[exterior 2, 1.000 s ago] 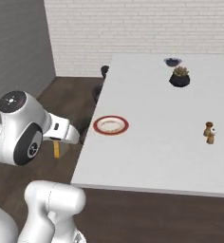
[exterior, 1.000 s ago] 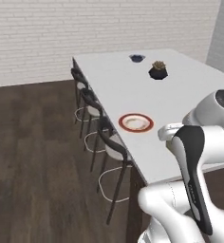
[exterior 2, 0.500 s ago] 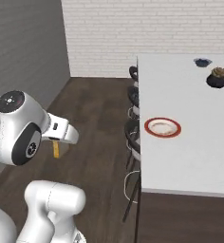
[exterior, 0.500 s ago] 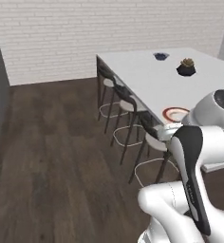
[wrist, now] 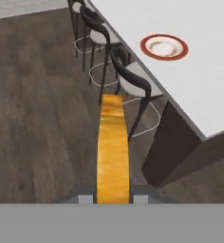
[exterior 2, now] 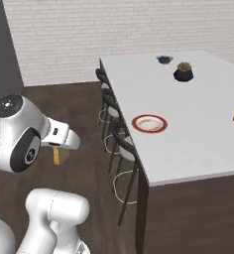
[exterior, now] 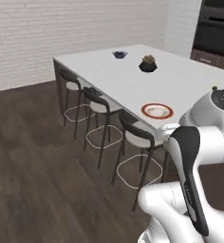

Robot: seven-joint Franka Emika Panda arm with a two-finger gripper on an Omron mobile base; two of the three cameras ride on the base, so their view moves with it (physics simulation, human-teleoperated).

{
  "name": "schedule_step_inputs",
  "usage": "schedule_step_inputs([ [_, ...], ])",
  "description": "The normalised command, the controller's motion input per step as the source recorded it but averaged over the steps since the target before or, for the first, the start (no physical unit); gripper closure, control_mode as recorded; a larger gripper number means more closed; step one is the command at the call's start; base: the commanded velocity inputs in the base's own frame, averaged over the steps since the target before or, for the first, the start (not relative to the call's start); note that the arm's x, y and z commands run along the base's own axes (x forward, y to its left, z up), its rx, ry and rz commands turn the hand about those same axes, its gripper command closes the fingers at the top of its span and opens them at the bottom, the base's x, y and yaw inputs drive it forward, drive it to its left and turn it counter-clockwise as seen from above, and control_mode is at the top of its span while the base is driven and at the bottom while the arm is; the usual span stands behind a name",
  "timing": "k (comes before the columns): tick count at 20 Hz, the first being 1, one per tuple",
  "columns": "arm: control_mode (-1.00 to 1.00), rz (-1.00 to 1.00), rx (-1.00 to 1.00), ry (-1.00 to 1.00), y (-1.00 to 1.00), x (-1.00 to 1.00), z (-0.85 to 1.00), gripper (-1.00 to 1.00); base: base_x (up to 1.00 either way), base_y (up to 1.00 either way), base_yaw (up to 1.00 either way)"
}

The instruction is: Start the toaster. Once the lever pops up, take the bread to the plate on the dining counter.

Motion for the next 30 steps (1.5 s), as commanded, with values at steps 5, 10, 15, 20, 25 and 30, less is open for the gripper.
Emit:
schedule_step_inputs([
  [5,1.0,0.0,0.0,0.0,0.0,0.0,0.0,1.0,0.22,0.52,-0.74],
  [10,1.0,0.0,0.0,0.0,0.0,0.0,0.0,1.0,0.26,0.65,-0.76],
  [15,1.0,0.0,0.0,0.0,0.0,0.0,0.0,1.0,0.28,0.76,-0.73],
  [20,1.0,0.0,0.0,0.0,0.0,0.0,0.0,1.0,0.26,0.82,-0.71],
  [25,1.0,0.0,0.0,0.0,0.0,0.0,0.0,1.0,0.01,0.9,-0.68],
  [30,1.0,0.0,0.0,0.0,0.0,0.0,0.0,1.0,0.0,0.95,-0.63],
])
